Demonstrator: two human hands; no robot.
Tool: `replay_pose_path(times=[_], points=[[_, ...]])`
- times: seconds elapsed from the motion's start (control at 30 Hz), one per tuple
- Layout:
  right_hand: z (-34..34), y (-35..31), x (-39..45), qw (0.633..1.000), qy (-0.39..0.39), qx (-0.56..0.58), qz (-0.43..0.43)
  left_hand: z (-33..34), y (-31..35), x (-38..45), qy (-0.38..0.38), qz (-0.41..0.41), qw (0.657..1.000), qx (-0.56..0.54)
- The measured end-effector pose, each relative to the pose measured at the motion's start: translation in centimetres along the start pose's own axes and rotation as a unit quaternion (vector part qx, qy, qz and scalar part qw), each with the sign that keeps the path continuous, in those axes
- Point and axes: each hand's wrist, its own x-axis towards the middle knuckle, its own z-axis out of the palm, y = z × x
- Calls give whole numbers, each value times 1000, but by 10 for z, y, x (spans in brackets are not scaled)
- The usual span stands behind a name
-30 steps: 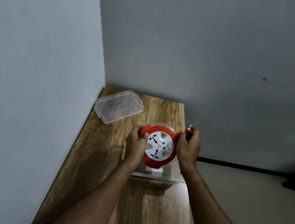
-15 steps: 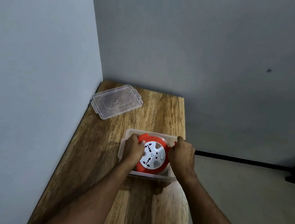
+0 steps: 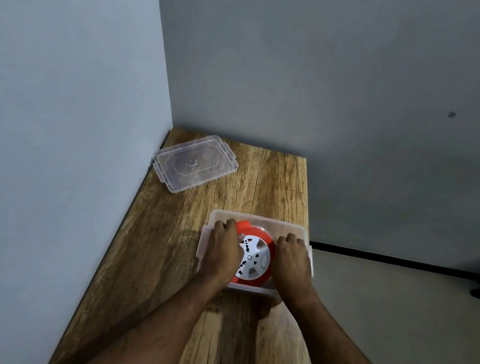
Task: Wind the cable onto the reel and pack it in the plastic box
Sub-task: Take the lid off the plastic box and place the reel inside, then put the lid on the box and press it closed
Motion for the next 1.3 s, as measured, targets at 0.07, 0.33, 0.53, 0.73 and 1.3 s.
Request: replay_pose_path(times=[0.07,0.33,0.53,0.73,1.3], points=[[3,0,0,1000,-5,7,-5,1,-2,1,7,35,999,41],[4,0,2,997,23,74,18,5,-13,7,7,139,941,307],[10,-8,6,998,25,58,2,4,-23,11,-10,134,924,358],[-4,-11,12,995,77,68,12,-7,-17,12,103,108,983,106],[-35,-103,176,924,120,347,-107,-135,-78,136,184,-251,912,-268]])
